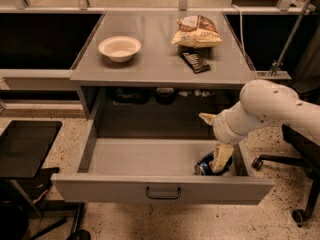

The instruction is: Pick pepsi can from top drawer and place on counter

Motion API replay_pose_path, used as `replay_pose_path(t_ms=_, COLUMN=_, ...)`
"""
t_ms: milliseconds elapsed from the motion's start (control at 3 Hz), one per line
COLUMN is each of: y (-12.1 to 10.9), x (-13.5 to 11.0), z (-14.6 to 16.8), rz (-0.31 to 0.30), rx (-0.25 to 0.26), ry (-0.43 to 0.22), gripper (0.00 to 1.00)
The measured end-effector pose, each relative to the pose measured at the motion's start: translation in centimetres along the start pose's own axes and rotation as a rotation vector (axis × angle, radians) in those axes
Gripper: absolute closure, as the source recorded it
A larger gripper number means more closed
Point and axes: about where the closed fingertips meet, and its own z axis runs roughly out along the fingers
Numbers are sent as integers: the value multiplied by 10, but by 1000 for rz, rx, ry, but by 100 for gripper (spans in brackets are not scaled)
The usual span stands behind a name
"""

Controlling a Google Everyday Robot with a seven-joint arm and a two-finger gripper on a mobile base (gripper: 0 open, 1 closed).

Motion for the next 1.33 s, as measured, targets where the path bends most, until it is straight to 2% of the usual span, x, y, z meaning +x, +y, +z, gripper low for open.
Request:
replay_pose_path(t_ms=333, y=-19, x=18, z=0, rz=38, rx=94, ry=29, gripper=0)
replay_pose_path(t_ms=667, y=-38, x=22, z=-15, rz=48, rx=177, ry=57, gripper=0)
replay_pose_path(t_ms=1000, y=-39, x=22, z=-15, rz=48, rx=180, ry=57, gripper=0)
replay_pose_path(t_ms=1333, y=-22, x=11, z=3, rz=10, rx=146, ry=47, gripper=0)
